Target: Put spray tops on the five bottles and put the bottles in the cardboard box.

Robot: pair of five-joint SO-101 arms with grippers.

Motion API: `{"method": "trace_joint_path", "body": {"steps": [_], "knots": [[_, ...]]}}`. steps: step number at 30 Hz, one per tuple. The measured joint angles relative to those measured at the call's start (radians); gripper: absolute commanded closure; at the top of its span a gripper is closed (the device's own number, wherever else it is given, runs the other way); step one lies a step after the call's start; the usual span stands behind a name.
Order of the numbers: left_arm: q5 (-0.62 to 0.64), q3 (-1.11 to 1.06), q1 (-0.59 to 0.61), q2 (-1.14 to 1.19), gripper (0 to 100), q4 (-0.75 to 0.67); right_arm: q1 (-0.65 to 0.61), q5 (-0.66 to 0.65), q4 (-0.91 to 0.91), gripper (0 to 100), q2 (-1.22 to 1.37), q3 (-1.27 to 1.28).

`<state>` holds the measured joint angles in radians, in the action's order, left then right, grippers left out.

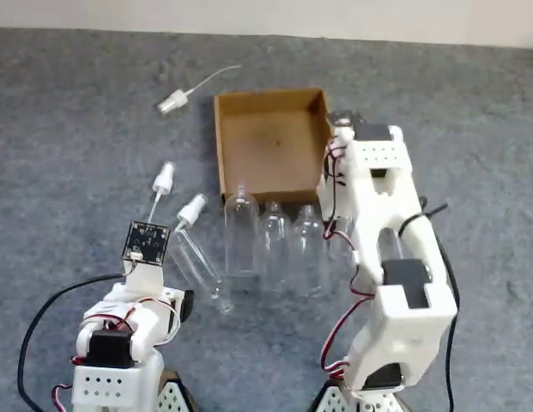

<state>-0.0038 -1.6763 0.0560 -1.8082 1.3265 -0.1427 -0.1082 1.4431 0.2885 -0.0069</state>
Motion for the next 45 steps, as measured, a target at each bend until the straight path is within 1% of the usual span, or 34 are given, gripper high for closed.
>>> {"method": "trace_joint_path", "body": {"steps": [3, 9, 12, 15, 17, 22, 25, 29, 32, 34, 38, 45], "knots": [[0.0, 0.0, 0.0, 0.0, 77, 0.0, 0.0, 0.006, -0.014, 78.9, 0.038, 0.0], [0.0, 0.0, 0.0, 0.0, 77, 0.0, 0.002, 0.008, -0.023, 95.4, 0.089, -0.017], [0.0, 0.0, 0.0, 0.0, 77, 0.0, 0.005, 0.008, -0.023, 99.5, 0.091, -0.025], [0.0, 0.0, 0.0, 0.0, 77, 0.0, 0.014, 0.009, 0.011, 99.5, 0.092, -0.049], [0.0, 0.0, 0.0, 0.0, 77, 0.0, 0.023, 0.003, 0.074, 99.5, 0.074, -0.094], [0.0, 0.0, 0.0, 0.0, 77, 0.0, 0.115, -0.121, 0.241, 99.5, -0.044, -0.247], [0.0, 0.0, 0.0, 0.0, 77, 0.0, 0.222, -0.235, 0.292, 99.5, -0.072, -0.321], [0.0, 0.0, 0.0, 0.0, 77, 0.0, 0.417, -0.41, 0.288, 99.5, -0.061, -0.354], [0.0, 0.0, 0.0, 0.0, 77, 0.0, 0.535, -0.499, 0.226, 99.3, 0.012, -0.362], [0.0, 0.0, 0.0, 0.0, 77, 0.0, 0.58, -0.522, 0.175, 99.2, 0.086, -0.362], [0.0, 0.0, 0.0, 0.0, 77, 0.0, 0.594, -0.534, 0.106, 98.1, 0.216, -0.362], [0.0, 0.0, 0.0, 0.0, 77, 0.0, 0.563, -0.535, 0.098, 85.7, 0.293, -0.362]]}}
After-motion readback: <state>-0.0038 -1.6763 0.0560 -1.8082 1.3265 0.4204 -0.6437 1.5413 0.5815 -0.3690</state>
